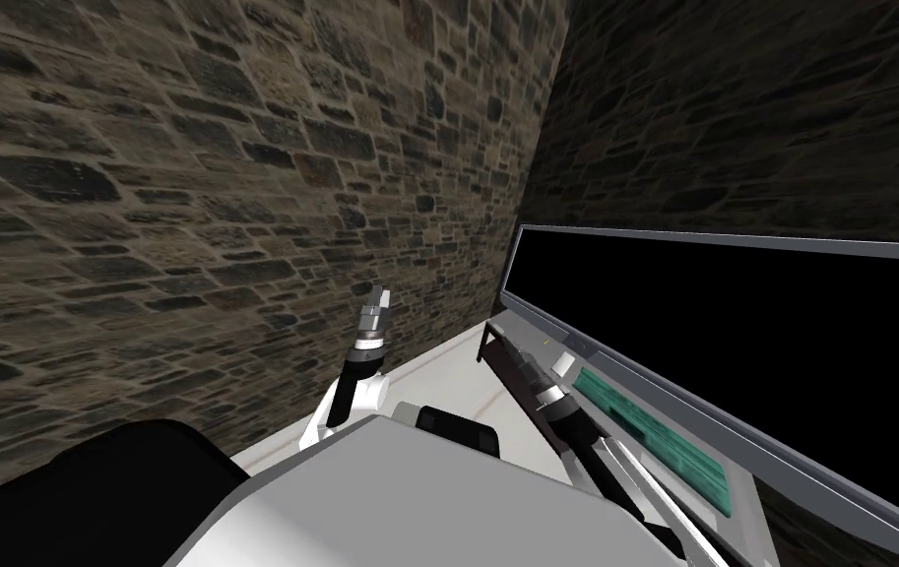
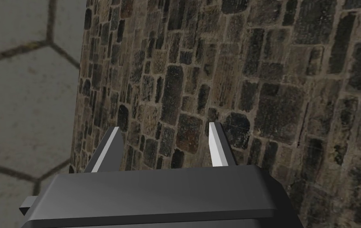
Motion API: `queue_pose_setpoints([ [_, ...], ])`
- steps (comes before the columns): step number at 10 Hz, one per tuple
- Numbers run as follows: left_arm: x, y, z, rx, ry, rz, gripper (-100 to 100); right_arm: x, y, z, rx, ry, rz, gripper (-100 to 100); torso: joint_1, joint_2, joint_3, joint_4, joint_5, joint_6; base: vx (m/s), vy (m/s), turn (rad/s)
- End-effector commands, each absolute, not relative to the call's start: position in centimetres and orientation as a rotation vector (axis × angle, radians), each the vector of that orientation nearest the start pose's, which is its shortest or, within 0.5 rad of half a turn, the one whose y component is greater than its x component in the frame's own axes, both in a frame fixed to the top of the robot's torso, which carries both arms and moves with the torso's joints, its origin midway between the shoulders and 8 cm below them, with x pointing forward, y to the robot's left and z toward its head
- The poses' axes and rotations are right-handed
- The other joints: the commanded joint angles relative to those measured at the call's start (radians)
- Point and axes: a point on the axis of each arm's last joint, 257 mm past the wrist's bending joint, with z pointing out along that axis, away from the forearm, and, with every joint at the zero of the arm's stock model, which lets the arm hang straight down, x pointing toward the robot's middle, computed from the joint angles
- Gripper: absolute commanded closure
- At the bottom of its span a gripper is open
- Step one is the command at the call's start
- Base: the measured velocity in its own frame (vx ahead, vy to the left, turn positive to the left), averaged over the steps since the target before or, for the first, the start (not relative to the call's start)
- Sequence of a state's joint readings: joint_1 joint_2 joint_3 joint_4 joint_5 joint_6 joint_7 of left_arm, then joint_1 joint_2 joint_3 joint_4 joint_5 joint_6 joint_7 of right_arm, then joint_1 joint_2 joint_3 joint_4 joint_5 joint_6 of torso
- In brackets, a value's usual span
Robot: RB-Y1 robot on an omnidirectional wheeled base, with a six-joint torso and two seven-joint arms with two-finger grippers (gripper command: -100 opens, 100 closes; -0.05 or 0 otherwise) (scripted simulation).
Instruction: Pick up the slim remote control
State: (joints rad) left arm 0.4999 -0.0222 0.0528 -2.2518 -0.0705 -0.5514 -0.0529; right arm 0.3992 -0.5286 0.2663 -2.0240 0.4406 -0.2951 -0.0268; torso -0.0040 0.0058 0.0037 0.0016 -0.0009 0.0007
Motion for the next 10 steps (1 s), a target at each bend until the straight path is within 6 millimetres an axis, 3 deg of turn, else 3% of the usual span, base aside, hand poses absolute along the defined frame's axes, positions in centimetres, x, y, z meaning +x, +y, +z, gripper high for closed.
queue_pose_setpoints([
  [1,33.9,28.9,2.2,-0.584,0.632,-1.162,0,38.5,-15.3,-19.8,0.108,1.608,0.988,-100,0.0,0.0,0.0,0.0,0.0,0.0,-0.092,-0.018,0.223],
  [2,33.9,28.9,2.2,-0.584,0.632,-1.162,0,38.1,-15.0,-22.0,0.051,1.665,0.952,-100,-0.001,0.0,0.0,0.0,0.0,-0.001,-0.152,-0.04,0.396],
  [3,33.9,28.9,2.2,-0.584,0.631,-1.162,0,38.0,-15.3,-22.2,0.028,1.677,0.937,-100,-0.002,0.002,0.001,0.0,0.0,-0.001,-0.109,-0.03,0.126],
  [4,33.9,28.9,2.2,-0.584,0.632,-1.162,0,37.4,-15.4,-24.7,-0.05,1.74,0.886,-100,-0.002,0.001,0.001,0.0,-0.001,0.0,-0.079,-0.017,0.202],
  [5,33.9,28.9,2.2,-0.584,0.632,-1.162,0,37.4,-15.4,-24.7,-0.051,1.741,0.885,-100,-0.002,-0.001,-0.001,0.0,0.0,0.0,-0.055,-0.018,0.128],
  [7,33.9,28.9,2.2,-0.584,0.632,-1.162,0,36.0,-16.0,-29.1,-0.203,1.847,0.792,-100,-0.002,-0.003,-0.002,-0.001,0.0,-0.001,-0.069,-0.038,0.307],
  [8,33.9,28.9,2.2,-0.584,0.632,-1.162,0,35.8,-16.4,-29.9,-0.218,1.864,0.775,-100,-0.004,-0.002,-0.001,-0.001,-0.001,-0.001,-0.07,-0.051,0.144],
  [9,33.9,28.9,2.2,-0.584,0.632,-1.161,0,34.9,-17.0,-32.1,-0.309,1.914,0.724,-100,-0.004,-0.002,-0.001,0.0,-0.001,0.0,-0.052,-0.045,0.217],
  [10,33.9,28.9,2.2,-0.584,0.632,-1.161,0,34.9,-17.3,-32.5,-0.307,1.923,0.716,-100,-0.004,-0.003,-0.002,-0.001,-0.001,0.0,-0.028,-0.038,0.147],
])
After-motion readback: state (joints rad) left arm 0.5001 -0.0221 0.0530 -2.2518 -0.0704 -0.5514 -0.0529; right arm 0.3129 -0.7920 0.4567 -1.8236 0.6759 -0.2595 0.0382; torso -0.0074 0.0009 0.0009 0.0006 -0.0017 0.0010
